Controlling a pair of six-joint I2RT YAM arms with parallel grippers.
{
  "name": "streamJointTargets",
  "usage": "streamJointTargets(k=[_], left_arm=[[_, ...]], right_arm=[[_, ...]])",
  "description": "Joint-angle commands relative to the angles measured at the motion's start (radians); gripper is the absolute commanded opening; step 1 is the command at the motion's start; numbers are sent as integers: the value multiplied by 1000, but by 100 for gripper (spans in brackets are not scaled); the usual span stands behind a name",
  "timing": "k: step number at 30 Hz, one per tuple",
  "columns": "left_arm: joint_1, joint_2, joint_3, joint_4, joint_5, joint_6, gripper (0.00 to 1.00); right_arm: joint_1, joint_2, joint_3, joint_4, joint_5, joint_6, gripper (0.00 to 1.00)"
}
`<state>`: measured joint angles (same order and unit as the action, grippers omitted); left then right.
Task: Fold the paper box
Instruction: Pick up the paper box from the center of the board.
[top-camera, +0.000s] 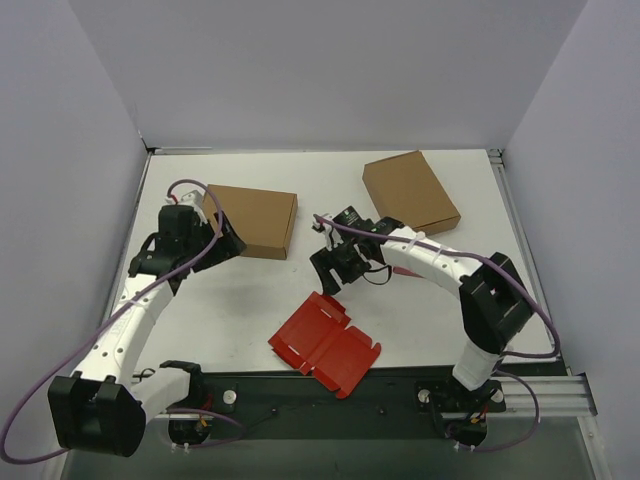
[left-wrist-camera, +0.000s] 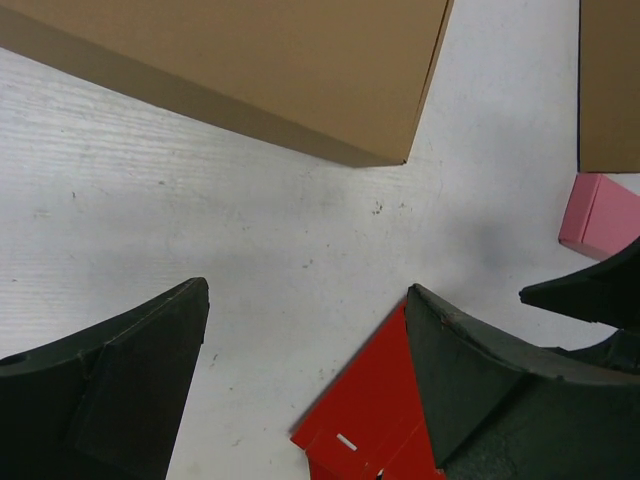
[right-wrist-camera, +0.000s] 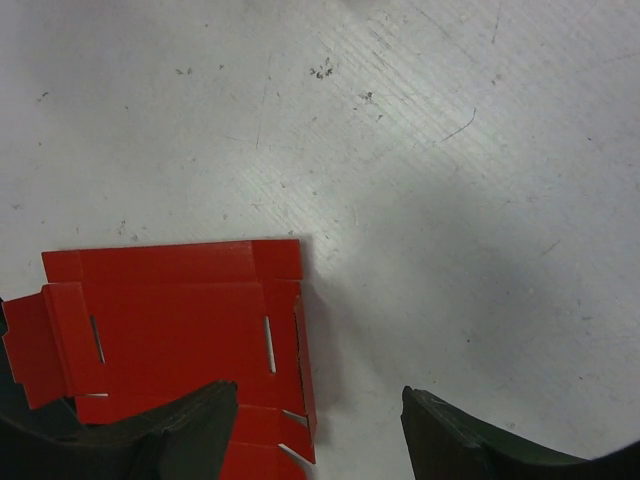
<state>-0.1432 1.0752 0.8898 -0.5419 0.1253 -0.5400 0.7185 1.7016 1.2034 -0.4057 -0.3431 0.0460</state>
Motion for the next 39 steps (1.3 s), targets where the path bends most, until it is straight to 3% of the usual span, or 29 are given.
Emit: streamJointTargets(k=[1, 11, 17, 20, 21, 22, 25, 30, 39], left_arm=[[-22, 14, -11, 5, 68, -20, 89], [-29, 37, -2, -26, 79, -11, 89], [-30, 34, -12, -12, 89, -6, 89], [-29, 51, -2, 22, 103, -6, 89], [-30, 58, 17, 29, 106, -3, 89], [-32, 80, 27, 43, 108, 0, 89], [-47, 121, 90, 66, 112, 23, 89], [-98, 207, 169, 123, 149, 54, 89], [-118, 288, 164, 263, 293, 15, 91]], right_arm=[[19, 42, 51, -28, -46, -37, 67], [50, 141, 65, -36, -68, -81, 55], [53, 182, 70, -35, -99, -89, 40], [53, 191, 73, -30, -94, -86, 20], [53, 187, 74, -24, -85, -77, 5], [42, 181, 70, -21, -76, -71, 0], [-8, 126, 45, 11, -45, 6, 0], [-193, -65, -46, 129, -24, 141, 0], [-235, -293, -70, 177, 108, 150, 0]])
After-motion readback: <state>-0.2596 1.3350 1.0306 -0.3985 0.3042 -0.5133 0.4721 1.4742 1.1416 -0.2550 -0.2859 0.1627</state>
